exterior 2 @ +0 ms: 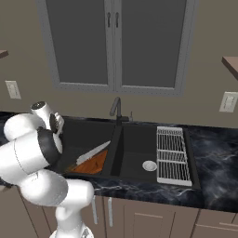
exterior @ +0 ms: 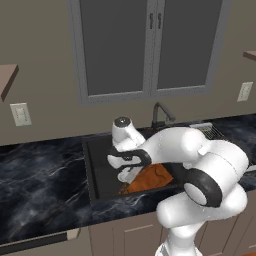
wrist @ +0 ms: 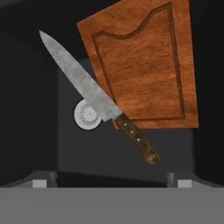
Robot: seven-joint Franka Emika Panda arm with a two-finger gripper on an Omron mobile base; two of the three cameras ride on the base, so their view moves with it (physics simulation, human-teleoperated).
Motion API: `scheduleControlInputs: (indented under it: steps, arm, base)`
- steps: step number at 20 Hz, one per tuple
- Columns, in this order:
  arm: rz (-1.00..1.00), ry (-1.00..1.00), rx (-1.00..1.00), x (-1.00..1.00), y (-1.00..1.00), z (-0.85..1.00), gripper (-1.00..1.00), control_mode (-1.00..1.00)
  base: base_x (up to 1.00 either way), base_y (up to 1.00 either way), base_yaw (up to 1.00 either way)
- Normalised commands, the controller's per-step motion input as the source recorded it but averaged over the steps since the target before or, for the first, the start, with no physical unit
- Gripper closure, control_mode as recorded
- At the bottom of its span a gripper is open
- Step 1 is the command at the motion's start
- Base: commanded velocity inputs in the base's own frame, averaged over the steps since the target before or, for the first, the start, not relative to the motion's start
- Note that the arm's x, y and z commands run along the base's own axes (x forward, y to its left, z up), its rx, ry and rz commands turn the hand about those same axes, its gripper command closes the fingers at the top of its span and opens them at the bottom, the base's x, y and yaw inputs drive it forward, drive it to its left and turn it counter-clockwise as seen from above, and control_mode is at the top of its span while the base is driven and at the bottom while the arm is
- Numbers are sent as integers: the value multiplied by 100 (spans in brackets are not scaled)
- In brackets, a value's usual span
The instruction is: Move the cutting board and knife to the sink. Then move spray from the cabinet to the counter.
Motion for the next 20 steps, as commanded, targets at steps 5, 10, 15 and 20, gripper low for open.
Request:
scheduleControlInputs:
  steps: [5,10,15,20]
  arm:
    - [19,-14,0,-31,-2,100,-100,-100]
    - [27,-1,7,-1,-2,100,-100,-100]
    - [28,1,4,2,0,100,-100,-100]
    - [32,-1,-4,-2,0,100,-100,-100]
  base:
    - [0,0,0]
    - [0,0,0]
    - [0,0,0]
    - [0,0,0]
